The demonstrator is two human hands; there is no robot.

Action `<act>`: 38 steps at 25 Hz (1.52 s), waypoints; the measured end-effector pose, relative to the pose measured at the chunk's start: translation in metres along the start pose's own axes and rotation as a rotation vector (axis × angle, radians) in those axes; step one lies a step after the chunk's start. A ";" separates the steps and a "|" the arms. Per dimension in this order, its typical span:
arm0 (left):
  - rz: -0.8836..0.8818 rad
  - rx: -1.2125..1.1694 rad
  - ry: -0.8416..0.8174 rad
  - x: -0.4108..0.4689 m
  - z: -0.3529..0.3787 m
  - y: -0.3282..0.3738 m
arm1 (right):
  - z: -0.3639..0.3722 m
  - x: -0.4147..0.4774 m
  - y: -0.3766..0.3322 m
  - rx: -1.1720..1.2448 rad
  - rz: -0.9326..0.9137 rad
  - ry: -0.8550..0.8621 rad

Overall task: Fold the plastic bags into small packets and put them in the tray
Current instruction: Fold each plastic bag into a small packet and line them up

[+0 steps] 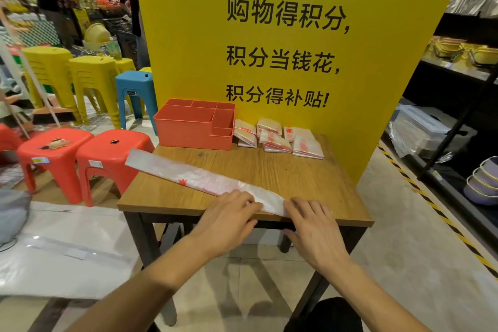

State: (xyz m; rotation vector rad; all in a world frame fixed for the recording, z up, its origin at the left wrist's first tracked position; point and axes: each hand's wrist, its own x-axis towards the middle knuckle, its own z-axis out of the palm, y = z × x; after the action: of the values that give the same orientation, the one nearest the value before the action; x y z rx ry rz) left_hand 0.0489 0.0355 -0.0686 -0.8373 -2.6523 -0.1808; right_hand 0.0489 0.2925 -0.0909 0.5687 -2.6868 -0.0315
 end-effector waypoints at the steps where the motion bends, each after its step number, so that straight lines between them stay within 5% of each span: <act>1: 0.023 0.044 0.003 0.004 0.008 0.008 | -0.002 0.001 0.000 0.010 -0.043 0.008; 7: -0.084 0.183 0.092 0.006 0.014 0.025 | -0.021 -0.007 0.027 0.121 -0.194 0.150; 13: -0.061 0.022 0.311 -0.028 0.016 0.055 | -0.051 -0.028 -0.012 0.333 -0.359 0.286; 18: -0.343 -0.330 0.352 -0.071 0.013 0.063 | -0.049 -0.029 -0.032 0.996 0.055 0.077; 23: -0.552 -0.576 0.364 -0.089 0.011 0.068 | -0.032 -0.009 -0.060 1.387 0.119 -0.221; 30: -0.862 -0.924 0.502 -0.088 -0.005 0.070 | -0.021 0.007 -0.095 1.512 0.271 -0.274; 38: -0.983 -0.835 0.545 -0.082 -0.007 0.050 | -0.021 0.004 -0.115 1.510 0.364 -0.232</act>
State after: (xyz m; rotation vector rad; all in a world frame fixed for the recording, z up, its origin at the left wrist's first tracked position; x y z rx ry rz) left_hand 0.1425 0.0312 -0.0911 0.4013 -2.1532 -1.5500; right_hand 0.0983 0.1868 -0.0813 0.3981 -2.4807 2.1961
